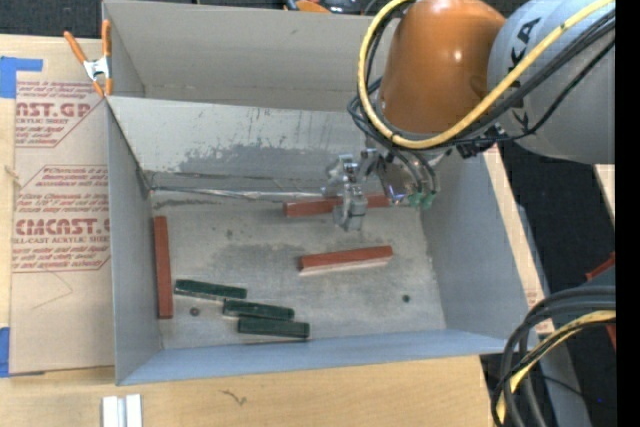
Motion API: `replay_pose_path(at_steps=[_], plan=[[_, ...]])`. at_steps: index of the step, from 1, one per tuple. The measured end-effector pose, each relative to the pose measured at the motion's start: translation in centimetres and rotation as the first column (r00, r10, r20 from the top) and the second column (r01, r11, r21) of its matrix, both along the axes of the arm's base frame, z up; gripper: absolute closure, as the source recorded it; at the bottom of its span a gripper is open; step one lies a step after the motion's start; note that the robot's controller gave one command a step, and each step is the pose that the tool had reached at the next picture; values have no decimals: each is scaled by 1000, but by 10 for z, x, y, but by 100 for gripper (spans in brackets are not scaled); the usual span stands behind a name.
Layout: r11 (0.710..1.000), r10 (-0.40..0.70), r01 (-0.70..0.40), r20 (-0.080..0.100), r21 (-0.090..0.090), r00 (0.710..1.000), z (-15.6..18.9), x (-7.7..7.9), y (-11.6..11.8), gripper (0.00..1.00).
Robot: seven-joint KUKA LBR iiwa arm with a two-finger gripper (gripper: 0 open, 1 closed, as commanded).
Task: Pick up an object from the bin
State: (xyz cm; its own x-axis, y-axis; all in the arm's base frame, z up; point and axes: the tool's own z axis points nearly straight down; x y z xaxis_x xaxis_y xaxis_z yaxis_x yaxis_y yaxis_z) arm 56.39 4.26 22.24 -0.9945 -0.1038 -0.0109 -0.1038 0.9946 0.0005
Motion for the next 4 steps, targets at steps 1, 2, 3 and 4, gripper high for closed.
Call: replay_pose_path(at_steps=[1, 2, 3, 4], plan=[[1000, 0, 0, -8, 0, 1000, -5, -1, 0, 0], [939, -344, 344, -15, -3, 939, -147, 4, -29, 0], [981, -192, 192, 0, 0, 981, -49, 27, -36, 0], [997, -82, 82, -17, -2, 996, -156, 3, -1, 0]])
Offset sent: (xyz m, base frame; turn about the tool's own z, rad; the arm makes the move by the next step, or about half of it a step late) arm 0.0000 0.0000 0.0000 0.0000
